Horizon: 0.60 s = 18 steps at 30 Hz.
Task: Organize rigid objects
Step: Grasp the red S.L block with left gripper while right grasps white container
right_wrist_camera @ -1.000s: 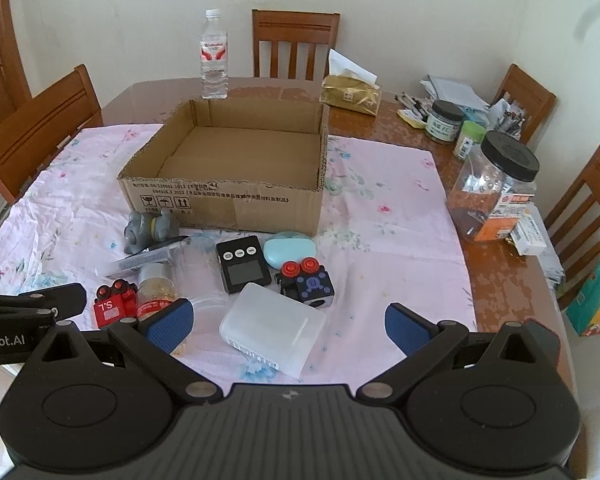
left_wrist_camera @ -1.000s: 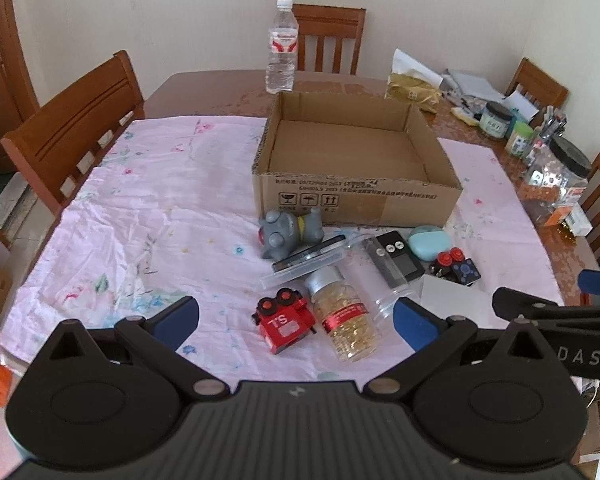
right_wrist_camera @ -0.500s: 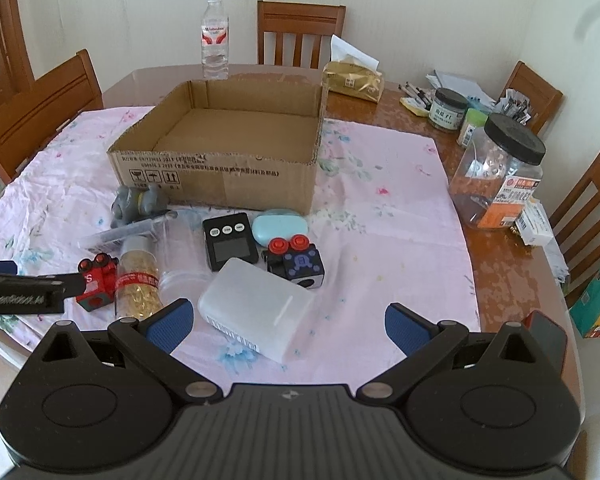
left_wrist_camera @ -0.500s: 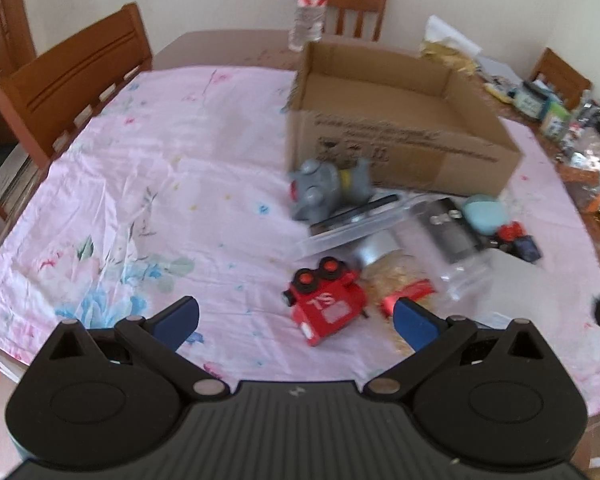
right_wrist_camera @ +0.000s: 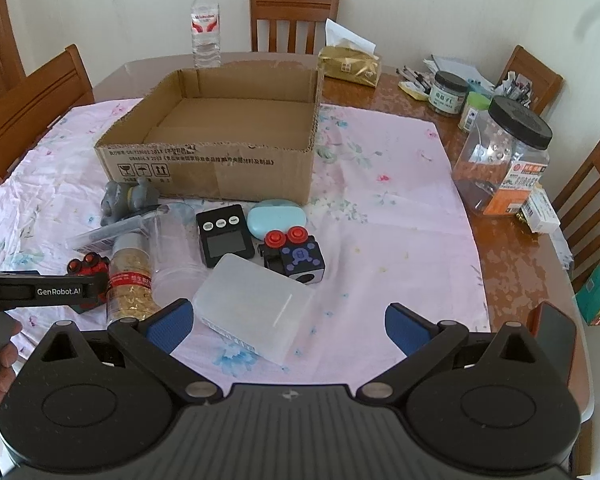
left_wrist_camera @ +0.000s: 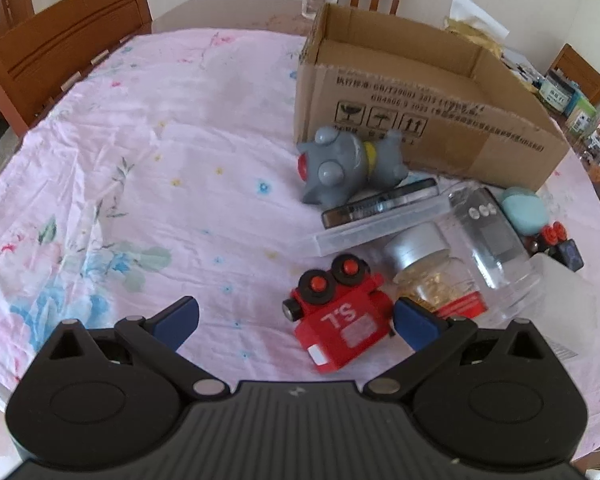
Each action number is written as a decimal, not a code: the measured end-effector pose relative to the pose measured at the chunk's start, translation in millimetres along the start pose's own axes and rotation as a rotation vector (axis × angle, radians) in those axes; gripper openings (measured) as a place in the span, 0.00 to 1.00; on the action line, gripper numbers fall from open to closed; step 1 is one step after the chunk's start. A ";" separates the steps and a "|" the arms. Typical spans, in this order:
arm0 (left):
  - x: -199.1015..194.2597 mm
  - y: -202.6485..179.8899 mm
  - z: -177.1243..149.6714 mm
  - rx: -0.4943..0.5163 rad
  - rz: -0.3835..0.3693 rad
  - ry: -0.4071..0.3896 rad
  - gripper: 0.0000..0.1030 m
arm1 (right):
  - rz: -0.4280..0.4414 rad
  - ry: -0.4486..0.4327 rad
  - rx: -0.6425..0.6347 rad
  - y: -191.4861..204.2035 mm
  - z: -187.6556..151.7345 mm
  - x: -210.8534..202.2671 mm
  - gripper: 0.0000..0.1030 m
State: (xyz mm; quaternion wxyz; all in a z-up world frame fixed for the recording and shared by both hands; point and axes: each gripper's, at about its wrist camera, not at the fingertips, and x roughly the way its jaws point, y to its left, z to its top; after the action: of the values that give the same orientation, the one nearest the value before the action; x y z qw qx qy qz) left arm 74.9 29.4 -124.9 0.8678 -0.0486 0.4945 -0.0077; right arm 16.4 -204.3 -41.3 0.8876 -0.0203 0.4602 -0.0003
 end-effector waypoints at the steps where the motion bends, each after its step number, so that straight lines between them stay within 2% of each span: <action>1: 2.4 0.7 -0.3 0.001 -0.001 0.014 1.00 | -0.001 0.003 0.001 0.2 0.3 1.3 1.00; 4: -0.8 6.1 -3.4 0.012 0.002 0.010 1.00 | -0.002 0.007 -0.005 1.6 2.2 4.7 1.00; 9: -7.7 22.7 -8.2 0.042 0.050 -0.006 1.00 | -0.008 0.023 -0.014 2.4 2.9 13.6 1.00; 15: -1.4 38.0 -10.3 -0.022 -0.020 0.001 1.00 | 0.000 0.031 0.002 4.7 8.3 27.5 1.00; 18: 0.1 36.0 -10.3 -0.013 -0.026 0.000 1.00 | 0.001 0.026 0.009 9.8 15.7 36.6 1.00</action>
State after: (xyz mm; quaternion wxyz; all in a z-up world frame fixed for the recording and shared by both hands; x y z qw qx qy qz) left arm 64.8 64.4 -133.5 0.8673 -0.0608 0.4938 -0.0157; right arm 50.1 -194.6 -62.5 0.8816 -0.0161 0.4717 -0.0020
